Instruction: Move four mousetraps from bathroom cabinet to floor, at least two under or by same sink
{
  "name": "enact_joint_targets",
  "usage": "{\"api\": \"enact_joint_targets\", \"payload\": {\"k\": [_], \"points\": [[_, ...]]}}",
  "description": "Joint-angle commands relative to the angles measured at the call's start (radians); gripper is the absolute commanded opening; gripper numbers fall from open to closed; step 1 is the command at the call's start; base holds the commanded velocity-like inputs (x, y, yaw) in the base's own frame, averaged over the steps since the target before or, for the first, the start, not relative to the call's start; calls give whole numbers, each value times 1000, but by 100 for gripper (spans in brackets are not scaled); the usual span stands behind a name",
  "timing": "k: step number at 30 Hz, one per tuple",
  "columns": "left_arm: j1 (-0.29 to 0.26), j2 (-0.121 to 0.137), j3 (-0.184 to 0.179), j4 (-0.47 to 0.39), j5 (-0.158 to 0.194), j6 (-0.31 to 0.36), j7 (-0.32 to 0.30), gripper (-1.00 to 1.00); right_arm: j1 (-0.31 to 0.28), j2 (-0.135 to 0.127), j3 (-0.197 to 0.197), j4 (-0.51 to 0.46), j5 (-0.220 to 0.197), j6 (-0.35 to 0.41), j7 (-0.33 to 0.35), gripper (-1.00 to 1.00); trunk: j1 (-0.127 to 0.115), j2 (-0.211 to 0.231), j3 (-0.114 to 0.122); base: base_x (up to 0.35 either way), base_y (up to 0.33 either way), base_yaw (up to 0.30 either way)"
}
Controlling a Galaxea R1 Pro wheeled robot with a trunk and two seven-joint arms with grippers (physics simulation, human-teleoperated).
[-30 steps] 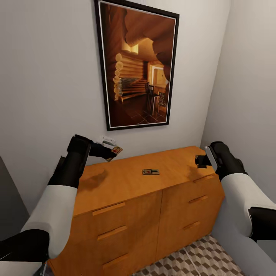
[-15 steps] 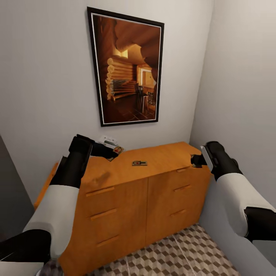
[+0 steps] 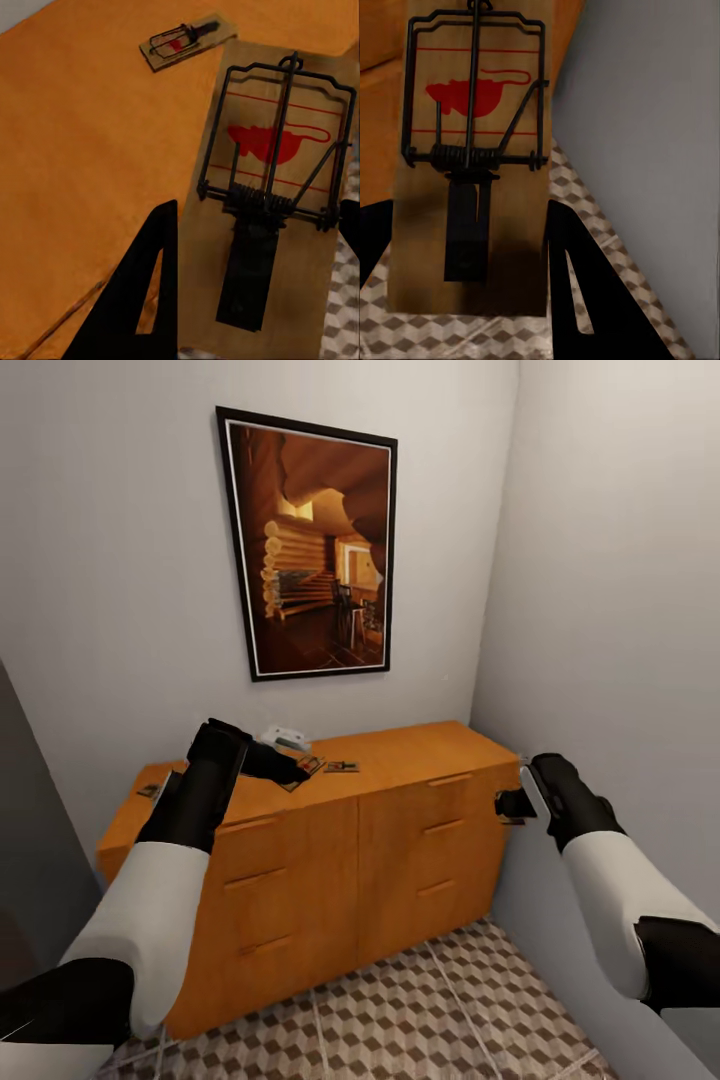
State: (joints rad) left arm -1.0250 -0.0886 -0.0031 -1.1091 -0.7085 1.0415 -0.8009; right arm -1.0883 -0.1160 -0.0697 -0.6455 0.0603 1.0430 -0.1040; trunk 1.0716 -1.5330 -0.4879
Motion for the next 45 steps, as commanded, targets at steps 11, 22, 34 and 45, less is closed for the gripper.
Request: {"api": "enact_joint_targets", "payload": {"k": [11, 22, 34, 45], "points": [[0, -8, 165, 605, 196, -113, 326, -100, 110, 1, -2, 445, 14, -406, 23, -100, -1, -1, -1, -310, -129, 0], [104, 5, 219, 1102, 590, -631, 874, -100, 363, 1, 0, 677, 60, -743, 48, -100, -1, -1, -1, -314, -143, 0], [250, 103, 219, 1104, 611, -777, 888, -100, 591, -3, 1, 678, 60, -904, 79, -100, -1, -1, -1, -314, -158, 0], [473, 172, 219, 1104, 616, -938, 894, -100, 681, 2, 2, 678, 59, -972, 79, -100, -1, -1, -1, -314, -159, 0]]}}
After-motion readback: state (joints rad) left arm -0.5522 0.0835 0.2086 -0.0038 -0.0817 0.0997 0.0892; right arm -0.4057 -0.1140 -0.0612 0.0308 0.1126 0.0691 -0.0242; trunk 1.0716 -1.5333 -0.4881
